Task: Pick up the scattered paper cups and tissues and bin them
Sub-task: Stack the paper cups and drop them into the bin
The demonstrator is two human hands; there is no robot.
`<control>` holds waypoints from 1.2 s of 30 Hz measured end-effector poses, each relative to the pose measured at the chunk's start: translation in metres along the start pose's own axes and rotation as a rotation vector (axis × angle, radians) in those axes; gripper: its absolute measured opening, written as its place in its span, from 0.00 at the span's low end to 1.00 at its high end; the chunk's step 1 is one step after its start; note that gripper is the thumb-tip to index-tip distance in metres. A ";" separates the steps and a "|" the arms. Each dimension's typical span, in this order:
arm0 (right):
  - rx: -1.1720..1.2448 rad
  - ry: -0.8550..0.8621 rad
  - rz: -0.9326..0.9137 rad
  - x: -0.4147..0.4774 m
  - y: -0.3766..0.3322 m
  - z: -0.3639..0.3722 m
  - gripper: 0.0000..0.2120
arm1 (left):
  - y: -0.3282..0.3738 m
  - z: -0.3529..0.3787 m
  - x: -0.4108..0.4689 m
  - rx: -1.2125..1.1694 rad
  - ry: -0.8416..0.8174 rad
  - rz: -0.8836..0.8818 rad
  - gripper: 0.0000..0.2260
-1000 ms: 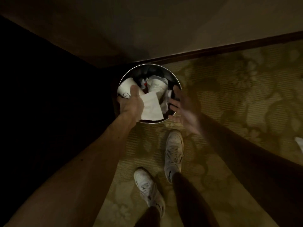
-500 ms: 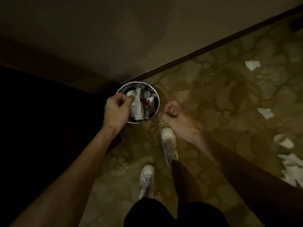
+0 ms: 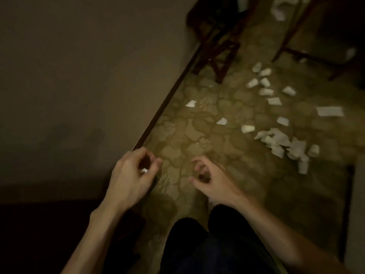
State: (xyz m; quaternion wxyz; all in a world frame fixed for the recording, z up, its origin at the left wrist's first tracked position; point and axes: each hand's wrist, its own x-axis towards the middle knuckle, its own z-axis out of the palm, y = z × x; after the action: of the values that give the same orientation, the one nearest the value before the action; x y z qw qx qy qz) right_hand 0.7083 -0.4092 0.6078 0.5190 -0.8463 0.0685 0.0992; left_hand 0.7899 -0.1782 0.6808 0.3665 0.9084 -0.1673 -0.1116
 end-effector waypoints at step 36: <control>0.664 0.616 1.072 -0.105 0.482 -0.433 0.21 | 0.340 0.719 0.303 0.187 -1.148 -0.271 0.10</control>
State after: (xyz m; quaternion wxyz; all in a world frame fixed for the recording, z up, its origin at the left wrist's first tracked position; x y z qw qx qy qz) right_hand 0.5424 -1.0114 0.4073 0.5866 -0.4822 0.6468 0.0709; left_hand 0.7585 -0.9765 0.3872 0.1183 0.7446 -0.2303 -0.6153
